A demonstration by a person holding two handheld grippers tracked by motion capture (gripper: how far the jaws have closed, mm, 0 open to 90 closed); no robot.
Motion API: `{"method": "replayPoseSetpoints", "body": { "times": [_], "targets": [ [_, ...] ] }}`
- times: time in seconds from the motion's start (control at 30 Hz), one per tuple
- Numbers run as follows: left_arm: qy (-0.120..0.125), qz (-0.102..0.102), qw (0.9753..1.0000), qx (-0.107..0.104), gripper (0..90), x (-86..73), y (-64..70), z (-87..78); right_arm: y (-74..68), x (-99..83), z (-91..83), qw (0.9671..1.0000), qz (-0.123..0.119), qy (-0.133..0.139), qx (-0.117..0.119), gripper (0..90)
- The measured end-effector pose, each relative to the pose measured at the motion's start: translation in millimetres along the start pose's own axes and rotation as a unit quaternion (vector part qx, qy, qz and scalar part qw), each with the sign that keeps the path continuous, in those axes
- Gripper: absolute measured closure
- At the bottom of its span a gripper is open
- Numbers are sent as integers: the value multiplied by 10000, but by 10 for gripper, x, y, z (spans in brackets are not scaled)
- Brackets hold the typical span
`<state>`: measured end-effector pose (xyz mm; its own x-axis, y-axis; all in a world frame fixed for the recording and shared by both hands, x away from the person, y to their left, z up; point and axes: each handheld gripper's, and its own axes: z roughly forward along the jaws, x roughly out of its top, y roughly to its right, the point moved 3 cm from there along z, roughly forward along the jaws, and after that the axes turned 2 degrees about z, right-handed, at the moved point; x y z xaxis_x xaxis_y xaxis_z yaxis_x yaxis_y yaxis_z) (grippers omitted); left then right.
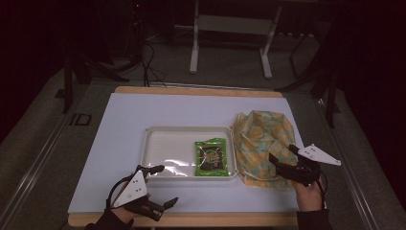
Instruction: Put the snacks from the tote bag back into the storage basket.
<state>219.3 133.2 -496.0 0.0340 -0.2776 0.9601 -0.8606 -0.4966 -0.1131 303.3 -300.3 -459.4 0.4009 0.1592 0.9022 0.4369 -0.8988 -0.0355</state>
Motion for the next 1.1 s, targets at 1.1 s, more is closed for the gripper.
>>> {"method": "replayPoseSetpoints", "body": {
  "times": [1.1],
  "targets": [
    [-68,-7,9999,-104,3,-6,20,19,143,-256,-138,9983,-194,514,-193,148]
  ]
}}
